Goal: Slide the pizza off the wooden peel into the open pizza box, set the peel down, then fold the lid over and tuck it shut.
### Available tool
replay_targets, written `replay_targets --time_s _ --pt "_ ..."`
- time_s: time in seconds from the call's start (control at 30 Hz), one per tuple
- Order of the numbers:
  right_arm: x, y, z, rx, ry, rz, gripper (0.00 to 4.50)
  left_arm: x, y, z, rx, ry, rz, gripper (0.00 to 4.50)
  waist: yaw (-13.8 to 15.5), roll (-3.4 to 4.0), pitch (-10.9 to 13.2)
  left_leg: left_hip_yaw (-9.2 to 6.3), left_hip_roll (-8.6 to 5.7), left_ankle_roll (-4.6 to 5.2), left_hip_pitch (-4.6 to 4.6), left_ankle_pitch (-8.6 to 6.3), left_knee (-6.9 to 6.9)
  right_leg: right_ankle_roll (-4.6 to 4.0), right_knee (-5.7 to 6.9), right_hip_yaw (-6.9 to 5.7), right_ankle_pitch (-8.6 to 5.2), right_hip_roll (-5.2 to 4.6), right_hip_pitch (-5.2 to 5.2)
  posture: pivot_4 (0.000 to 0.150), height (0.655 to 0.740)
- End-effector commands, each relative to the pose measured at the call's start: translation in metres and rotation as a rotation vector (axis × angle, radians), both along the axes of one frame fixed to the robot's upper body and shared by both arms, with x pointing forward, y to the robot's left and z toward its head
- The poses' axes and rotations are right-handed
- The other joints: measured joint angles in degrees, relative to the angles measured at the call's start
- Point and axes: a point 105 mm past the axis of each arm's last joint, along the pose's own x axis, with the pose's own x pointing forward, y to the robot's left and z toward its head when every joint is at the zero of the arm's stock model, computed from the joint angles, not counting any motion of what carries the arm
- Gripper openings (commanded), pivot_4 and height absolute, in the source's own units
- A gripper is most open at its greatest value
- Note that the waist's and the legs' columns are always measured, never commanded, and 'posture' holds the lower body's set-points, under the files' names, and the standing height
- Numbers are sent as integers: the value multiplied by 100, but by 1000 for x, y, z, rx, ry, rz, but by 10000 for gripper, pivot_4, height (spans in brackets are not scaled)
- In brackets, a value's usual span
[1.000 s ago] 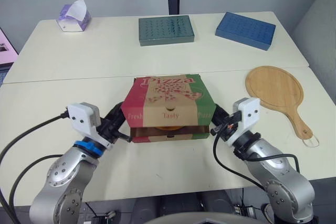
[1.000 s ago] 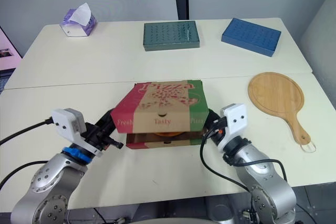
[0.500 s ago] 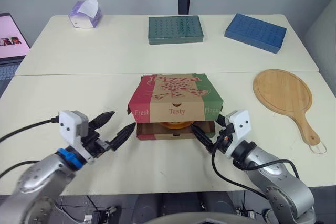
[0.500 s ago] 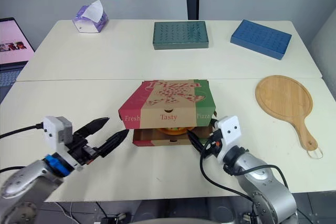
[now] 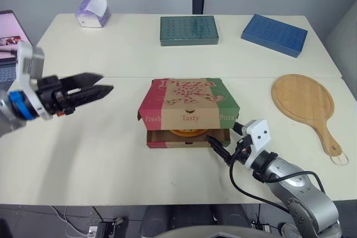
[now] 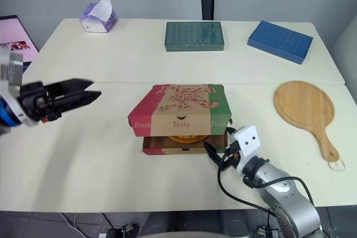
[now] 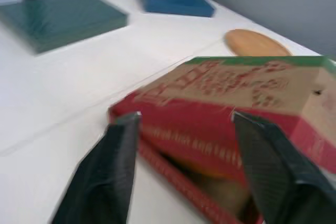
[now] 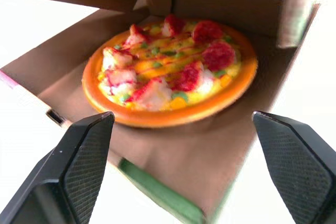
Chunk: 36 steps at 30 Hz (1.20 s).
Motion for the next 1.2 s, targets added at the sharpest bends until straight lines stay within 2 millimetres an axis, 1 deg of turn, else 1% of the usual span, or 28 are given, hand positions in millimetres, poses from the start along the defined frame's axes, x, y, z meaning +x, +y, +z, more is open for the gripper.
replay_targets --time_s 0.03,0.1,0.17,0.2,0.27,0.3,0.33,0.43,0.47,0.53,0.57,0.67,0.77,0.9,0.97,1.1,1.2 --pt "-3 -7 14 7 -53 24 45000 7 -25 6 72 -25 -127 16610 -13 0 1 1 2 0 -1 0 0 0 0 1 0 2 -2 1500 7400" --pt "-4 -13 17 10 -51 31 45000 10 -41 6 99 -14 -196 9394 -45 1 2 2 3 0 -1 0 0 0 3 2 0 4 -3 1500 7400" --pt "-5 -21 18 -1 -45 47 41252 11 -54 4 124 4 -261 3404 -69 2 4 1 5 1 -1 0 0 0 4 3 0 7 -3 1500 7400" --pt "-7 -25 17 -5 -32 54 38652 12 -59 2 138 14 -285 50 -80 2 5 1 5 1 -2 0 1 0 5 4 0 8 -3 1500 7400" --pt "-6 -37 18 -41 -26 70 32073 13 -67 -4 181 34 -337 0 -99 0 8 0 5 1 -4 0 4 0 5 5 0 9 -3 1500 7400" --pt "-4 -42 19 -54 -28 70 27867 14 -69 -6 199 42 -353 0 -106 0 9 1 4 1 -5 0 4 0 5 7 0 9 -3 1500 7400" --pt "1 -50 22 -85 -41 67 24682 16 -71 -10 222 45 -366 0 -111 0 9 2 4 2 -5 0 5 0 5 7 0 9 -2 1500 7400" --pt "16 -67 32 -172 -89 70 13012 24 -74 -15 251 37 -375 0 -115 0 12 3 3 3 -4 1 8 0 7 8 0 10 0 1500 7400" --pt "22 -70 36 -193 -105 74 9858 26 -75 -16 253 28 -369 0 -118 0 12 2 4 3 -3 1 9 0 7 7 0 10 0 1500 7400" --pt "29 -70 41 -229 -127 103 1881 30 -76 -16 253 20 -366 0 -118 -1 15 1 5 3 -5 1 10 0 8 7 0 11 -1 1500 7400" --pt "32 -67 44 -234 -136 123 510 31 -76 -16 252 16 -363 0 -117 -1 15 0 5 3 -5 1 9 0 8 6 0 11 -1 1500 7400" --pt "39 -54 52 -221 -173 174 510 34 -77 -14 251 8 -359 0 -120 -1 16 -6 4 3 -11 1 9 0 8 6 0 14 -2 1500 7400" --pt "41 -40 59 -206 -203 231 510 36 -77 -14 263 0 -358 0 -118 -1 17 -10 2 3 -18 2 10 0 6 7 0 13 -3 1500 7400" --pt "38 -23 66 -181 -221 313 510 39 -80 -15 273 -1 -353 0 -118 -1 18 -13 1 2 -18 2 11 0 7 6 0 13 -3 1500 7400" --pt "33 -15 68 -163 -213 366 510 39 -81 -17 280 -3 -359 0 -119 -1 18 -13 1 2 -19 2 13 0 7 6 0 13 -2 1500 7400" --pt "29 -8 72 -151 -218 411 510 40 -85 -18 286 -1 -375 0 -117 -1 18 -14 1 2 -19 2 14 0 7 5 0 13 -2 1500 7400" --pt "29 -7 72 -150 -217 421 510 39 -88 -20 288 4 -391 0 -119 -1 18 -14 2 2 -19 2 16 0 8 5 0 13 -2 1500 7400"
